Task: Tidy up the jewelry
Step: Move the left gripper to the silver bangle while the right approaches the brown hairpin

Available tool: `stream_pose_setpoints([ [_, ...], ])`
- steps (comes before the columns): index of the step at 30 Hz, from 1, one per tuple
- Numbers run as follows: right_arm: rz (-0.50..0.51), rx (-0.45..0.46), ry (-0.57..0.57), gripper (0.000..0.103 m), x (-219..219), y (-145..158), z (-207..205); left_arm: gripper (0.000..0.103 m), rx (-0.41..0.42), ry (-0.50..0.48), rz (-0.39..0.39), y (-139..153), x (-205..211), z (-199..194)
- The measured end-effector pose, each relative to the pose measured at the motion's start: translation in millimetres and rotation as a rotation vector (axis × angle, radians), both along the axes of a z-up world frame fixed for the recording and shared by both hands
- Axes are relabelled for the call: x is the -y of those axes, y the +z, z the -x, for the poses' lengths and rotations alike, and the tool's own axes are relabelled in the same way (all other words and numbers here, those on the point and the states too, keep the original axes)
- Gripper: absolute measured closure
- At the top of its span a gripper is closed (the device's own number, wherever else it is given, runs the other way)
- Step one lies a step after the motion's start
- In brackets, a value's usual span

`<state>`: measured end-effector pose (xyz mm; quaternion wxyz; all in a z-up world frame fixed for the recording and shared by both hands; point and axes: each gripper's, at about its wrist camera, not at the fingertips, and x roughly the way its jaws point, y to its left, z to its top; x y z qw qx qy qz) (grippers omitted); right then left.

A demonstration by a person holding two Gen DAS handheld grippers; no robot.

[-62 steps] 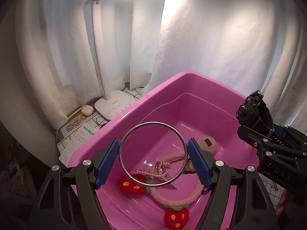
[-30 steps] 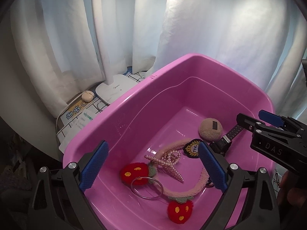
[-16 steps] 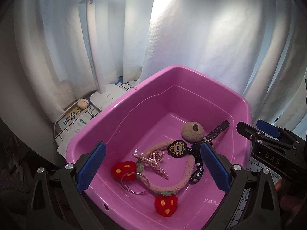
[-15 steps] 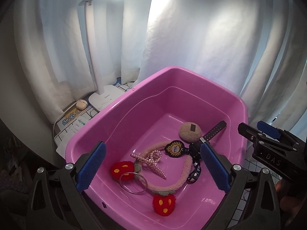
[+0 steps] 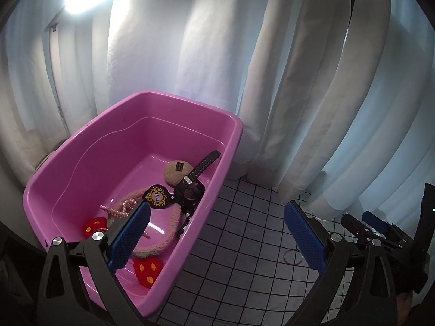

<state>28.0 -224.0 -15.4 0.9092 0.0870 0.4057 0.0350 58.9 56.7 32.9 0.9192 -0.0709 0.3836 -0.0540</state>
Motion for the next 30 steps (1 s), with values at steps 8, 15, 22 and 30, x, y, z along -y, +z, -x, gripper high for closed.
stream_pose_setpoints([
  [8, -0.012, -0.084, -0.119, 0.029, 86.6, -50.6, 38.5, 0.006, -0.085, -0.149, -0.019, -50.4, 79.2, 4.8],
  [15, 0.007, -0.117, -0.052, 0.029, 98.9, -87.6, 24.9, 0.006, -0.153, -0.195, -0.056, -106.3, 126.6, 11.5],
  [22, 0.006, -0.126, 0.074, 0.029, 97.1, -122.6, -12.8, 0.006, -0.205, -0.160, -0.074, -153.0, 155.3, 11.0],
  [30, 0.025, -0.155, 0.193, 0.029, 91.2, -154.7, -51.3, 0.006, -0.254, -0.089, -0.091, -189.4, 174.8, -1.6],
])
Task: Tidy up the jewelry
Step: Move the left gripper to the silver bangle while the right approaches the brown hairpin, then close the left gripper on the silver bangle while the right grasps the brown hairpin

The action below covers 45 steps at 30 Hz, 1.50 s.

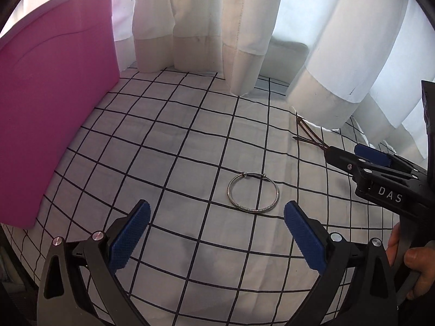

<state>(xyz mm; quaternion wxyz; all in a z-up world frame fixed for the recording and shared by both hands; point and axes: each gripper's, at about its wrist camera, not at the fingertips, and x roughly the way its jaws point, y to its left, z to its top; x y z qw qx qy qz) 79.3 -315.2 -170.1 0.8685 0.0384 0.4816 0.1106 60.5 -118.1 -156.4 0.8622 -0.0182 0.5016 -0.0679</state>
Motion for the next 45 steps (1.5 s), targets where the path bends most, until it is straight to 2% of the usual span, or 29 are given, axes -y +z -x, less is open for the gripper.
stream_pose_setpoints([
  [7, 0.011, 0.000, 0.080, 0.029, -2.9, -13.9, -16.2, 0.006, -0.012, 0.034, 0.015, -12.7, 12.3, -6.7],
  [16, 0.014, 0.006, 0.117, 0.029, -0.2, -25.6, -27.6, 0.006, 0.007, 0.023, -0.055, -22.9, 32.0, -12.6],
  [22, 0.018, 0.021, 0.129, 0.029, -2.3, -26.6, -31.9, 0.006, -0.026, 0.061, -0.051, -33.3, 30.0, -20.0],
  [29, 0.034, 0.030, 0.136, 0.029, -6.7, -27.8, -39.5, 0.005, -0.007, 0.061, -0.082, -36.0, 34.9, -23.2],
  [35, 0.109, 0.040, 0.163, 0.029, -21.6, -31.4, -50.5, 0.005, 0.005, 0.080, -0.079, -37.0, 34.7, -23.1],
  [41, 0.115, 0.054, 0.180, 0.022, -23.2, -35.0, -57.2, 0.005, 0.023, 0.089, -0.087, -38.3, 35.3, -21.6],
  [45, 0.116, 0.065, 0.184, 0.021, -23.6, -36.4, -55.3, 0.005, 0.024, 0.091, -0.094, -38.0, 35.5, -21.6],
])
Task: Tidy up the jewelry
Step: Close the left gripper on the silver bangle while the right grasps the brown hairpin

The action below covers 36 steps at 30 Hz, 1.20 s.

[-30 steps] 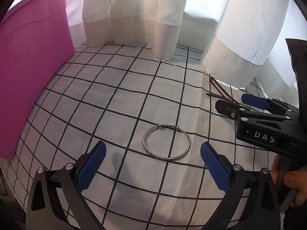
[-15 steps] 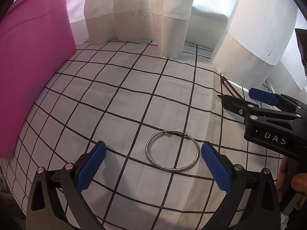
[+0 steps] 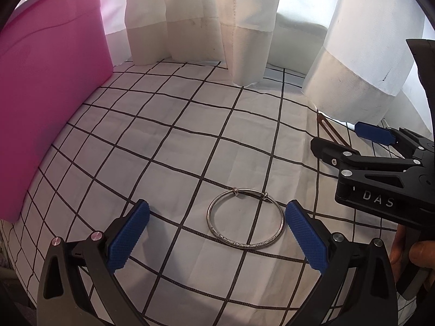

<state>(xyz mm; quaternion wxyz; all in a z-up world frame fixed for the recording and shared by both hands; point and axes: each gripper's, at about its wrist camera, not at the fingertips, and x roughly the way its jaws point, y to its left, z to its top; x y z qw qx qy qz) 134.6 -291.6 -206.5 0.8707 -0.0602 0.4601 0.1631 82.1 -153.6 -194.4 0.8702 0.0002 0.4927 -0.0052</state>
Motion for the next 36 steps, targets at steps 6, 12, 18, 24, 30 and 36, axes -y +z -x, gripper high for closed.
stream_pose_setpoints([
  [6, -0.002, 0.003, 0.000, 0.022, 4.8, -0.5, 5.2, 0.005, -0.001, -0.011, 0.004, -0.7, -1.3, -0.1],
  [12, -0.008, 0.003, 0.014, 0.023, 5.3, 0.3, 9.3, 0.008, 0.012, -0.012, 0.000, 0.5, -1.3, 1.9],
  [18, -0.008, 0.016, 0.031, 0.039, 2.3, 3.3, 15.3, 0.033, 0.028, -0.058, -0.003, 6.3, 4.6, 5.4],
  [24, -0.020, 0.029, 0.014, 0.084, 1.4, 7.6, 21.0, 0.049, 0.024, -0.091, 0.003, 8.5, 5.0, 5.2],
  [30, -0.065, 0.013, -0.006, 0.087, 11.7, 9.1, 23.8, 0.050, 0.010, -0.085, 0.023, 8.8, -1.1, 3.6],
  [36, -0.147, -0.003, -0.034, 0.087, 26.8, 12.8, 37.2, 0.050, 0.001, -0.067, 0.071, 12.9, -13.7, 6.8],
])
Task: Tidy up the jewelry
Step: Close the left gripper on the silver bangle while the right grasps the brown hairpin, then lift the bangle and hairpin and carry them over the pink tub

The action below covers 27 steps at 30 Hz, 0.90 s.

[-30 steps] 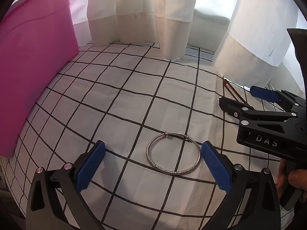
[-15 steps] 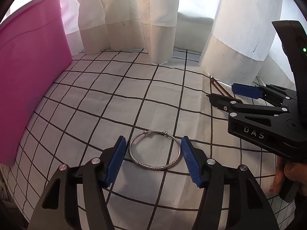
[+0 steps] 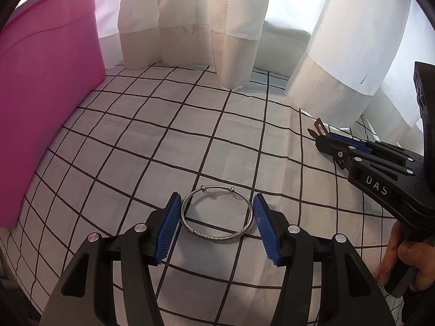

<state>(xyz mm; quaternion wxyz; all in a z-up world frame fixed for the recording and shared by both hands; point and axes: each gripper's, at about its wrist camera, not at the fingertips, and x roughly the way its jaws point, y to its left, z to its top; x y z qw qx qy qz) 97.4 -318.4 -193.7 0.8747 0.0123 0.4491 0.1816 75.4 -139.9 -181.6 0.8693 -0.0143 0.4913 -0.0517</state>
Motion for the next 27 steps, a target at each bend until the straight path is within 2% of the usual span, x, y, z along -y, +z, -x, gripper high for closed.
stream_pose_setpoints([
  [6, -0.057, -0.009, -0.039, 0.087, 5.5, 8.0, 17.5, 0.050, 0.013, -0.004, 0.007, 11.0, -9.5, 6.8],
  [12, -0.082, -0.001, -0.072, 0.087, -4.0, 20.3, 32.8, 0.050, 0.058, -0.026, -0.016, 37.6, -16.9, 14.6],
  [22, -0.084, 0.044, -0.095, 0.087, -23.4, 66.3, 54.9, 0.050, 0.145, -0.058, 0.019, 93.9, -37.6, 21.0],
  [27, -0.082, 0.089, -0.099, 0.087, -36.8, 96.5, 58.7, 0.050, 0.191, -0.079, 0.009, 121.4, -49.5, 25.3],
])
